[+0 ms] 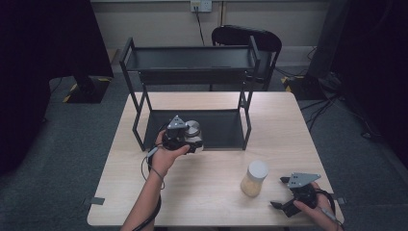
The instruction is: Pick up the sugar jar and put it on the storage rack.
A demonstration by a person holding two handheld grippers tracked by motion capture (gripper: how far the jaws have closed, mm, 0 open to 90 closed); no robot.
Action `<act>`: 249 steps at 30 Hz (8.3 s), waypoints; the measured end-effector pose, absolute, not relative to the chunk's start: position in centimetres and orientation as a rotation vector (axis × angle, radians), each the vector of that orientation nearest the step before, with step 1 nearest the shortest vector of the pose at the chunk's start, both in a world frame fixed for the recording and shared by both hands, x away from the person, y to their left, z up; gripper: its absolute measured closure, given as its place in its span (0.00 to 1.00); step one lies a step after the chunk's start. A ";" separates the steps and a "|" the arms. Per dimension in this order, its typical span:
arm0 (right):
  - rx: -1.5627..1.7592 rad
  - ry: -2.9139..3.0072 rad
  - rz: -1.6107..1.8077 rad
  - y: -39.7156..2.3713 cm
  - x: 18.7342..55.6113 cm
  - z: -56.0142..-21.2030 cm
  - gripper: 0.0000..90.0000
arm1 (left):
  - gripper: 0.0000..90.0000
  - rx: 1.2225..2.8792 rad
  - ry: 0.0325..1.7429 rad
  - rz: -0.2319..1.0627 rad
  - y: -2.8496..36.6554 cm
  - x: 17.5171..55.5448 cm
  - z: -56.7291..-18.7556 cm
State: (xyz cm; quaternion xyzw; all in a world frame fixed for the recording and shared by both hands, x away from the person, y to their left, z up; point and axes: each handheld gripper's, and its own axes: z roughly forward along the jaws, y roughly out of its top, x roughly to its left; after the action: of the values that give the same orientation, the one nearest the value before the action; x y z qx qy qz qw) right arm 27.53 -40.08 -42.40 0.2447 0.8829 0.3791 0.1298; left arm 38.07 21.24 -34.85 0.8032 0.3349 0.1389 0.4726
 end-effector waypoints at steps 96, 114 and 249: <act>0.713 2.567 1.103 -40.1 27.5 -42.4 0.00 | 0.33 1.965 0.816 0.462 23.4 39.0 -13.1; 0.712 2.567 1.103 -40.1 27.6 -42.4 0.00 | 0.33 1.935 0.857 0.520 22.9 40.8 -8.8; 0.711 2.566 1.103 -40.1 27.6 -42.4 0.00 | 0.02 1.816 0.858 0.417 24.5 37.8 -27.6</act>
State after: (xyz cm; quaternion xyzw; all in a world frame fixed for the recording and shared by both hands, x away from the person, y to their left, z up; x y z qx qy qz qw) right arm 27.55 -40.09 -42.41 0.2445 0.8829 0.3795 0.1293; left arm 37.77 24.50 -27.58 0.7569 0.3576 0.1738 0.5186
